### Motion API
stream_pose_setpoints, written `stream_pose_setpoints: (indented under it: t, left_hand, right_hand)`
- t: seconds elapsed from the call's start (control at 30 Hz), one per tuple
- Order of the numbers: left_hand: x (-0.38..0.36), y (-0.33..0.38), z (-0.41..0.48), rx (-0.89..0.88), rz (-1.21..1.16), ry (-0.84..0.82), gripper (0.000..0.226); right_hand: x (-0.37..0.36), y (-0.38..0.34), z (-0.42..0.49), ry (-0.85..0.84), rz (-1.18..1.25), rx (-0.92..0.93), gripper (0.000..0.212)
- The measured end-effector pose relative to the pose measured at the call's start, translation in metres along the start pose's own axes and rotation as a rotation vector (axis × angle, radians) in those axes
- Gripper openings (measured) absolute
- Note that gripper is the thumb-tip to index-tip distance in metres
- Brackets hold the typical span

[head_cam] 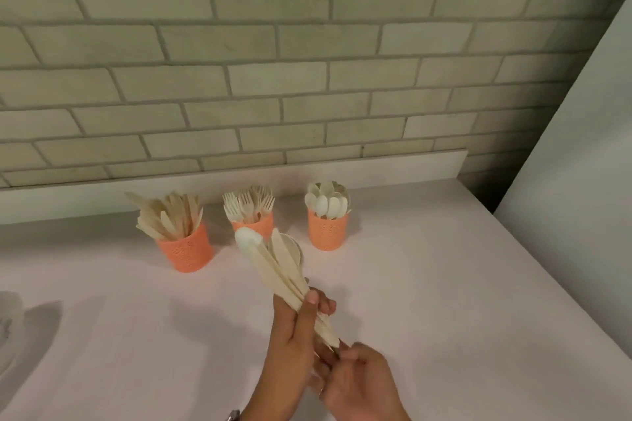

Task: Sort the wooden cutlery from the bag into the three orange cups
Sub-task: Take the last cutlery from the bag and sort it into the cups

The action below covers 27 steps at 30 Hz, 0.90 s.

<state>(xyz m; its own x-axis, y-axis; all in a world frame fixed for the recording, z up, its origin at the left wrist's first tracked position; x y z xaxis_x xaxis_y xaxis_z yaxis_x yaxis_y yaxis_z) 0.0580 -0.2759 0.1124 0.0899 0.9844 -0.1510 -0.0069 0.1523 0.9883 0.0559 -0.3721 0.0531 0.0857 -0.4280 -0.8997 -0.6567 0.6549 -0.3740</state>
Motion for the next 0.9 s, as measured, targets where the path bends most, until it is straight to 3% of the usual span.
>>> stream_pose_setpoints:
  t: [0.07, 0.17, 0.27, 0.4, 0.5, 0.6, 0.67, 0.8, 0.9]
  left_hand:
    - [-0.022, -0.008, 0.002, 0.019, 0.063, -0.052, 0.015]
    - [-0.047, -0.026, 0.001, 0.088, 0.192, -0.081, 0.023]
    - [-0.055, -0.029, 0.005, 0.128, 0.269, -0.049, 0.024]
    - [-0.047, -0.026, 0.013, 0.170, 0.286, -0.060, 0.024]
    - [-0.043, -0.021, 0.014, 0.199, 0.289, -0.133, 0.049]
    - [-0.041, -0.015, 0.011, 0.297, 0.305, -0.213, 0.070]
    - [-0.036, -0.016, 0.010, 0.321, 0.294, -0.227, 0.073]
    - [-0.031, -0.009, 0.007, 0.353, 0.426, -0.266, 0.076]
    - [-0.035, 0.000, 0.007, 0.424, 0.608, -0.257, 0.074]
  right_hand:
    - [0.007, -0.018, -0.004, 0.065, 0.096, 0.062, 0.039]
    - [0.011, -0.030, -0.003, 0.156, 0.044, 0.027, 0.060]
    - [0.010, -0.036, -0.004, 0.127, -0.046, 0.017, 0.060]
    - [0.010, -0.046, -0.007, 0.012, -0.415, 0.070, 0.063]
    - [0.006, -0.060, -0.004, -0.076, -0.706, 0.046, 0.067]
    - [0.004, -0.071, 0.000, -0.129, -0.842, -0.084, 0.082]
    - [0.000, -0.071, 0.001, -0.131, -0.878, -0.134, 0.074]
    - [-0.004, -0.065, 0.002, -0.126, -0.920, -0.116, 0.028]
    - [-0.011, -0.065, 0.002, -0.096, -0.978, -0.026, 0.025]
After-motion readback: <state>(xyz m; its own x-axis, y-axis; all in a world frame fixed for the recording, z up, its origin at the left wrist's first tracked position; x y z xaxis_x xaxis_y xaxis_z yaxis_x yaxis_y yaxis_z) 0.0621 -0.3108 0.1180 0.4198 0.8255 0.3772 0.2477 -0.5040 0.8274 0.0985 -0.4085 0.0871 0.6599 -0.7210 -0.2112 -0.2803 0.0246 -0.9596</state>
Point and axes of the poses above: each hand's wrist, its own z-axis towards the middle knuckle, its own x-axis out of the back of the hand, y = z × x, the point moved 1 cm from there along z, towards the middle knuckle, and after that the axes turned 15 degrees about -y, right-handed, at the moved point
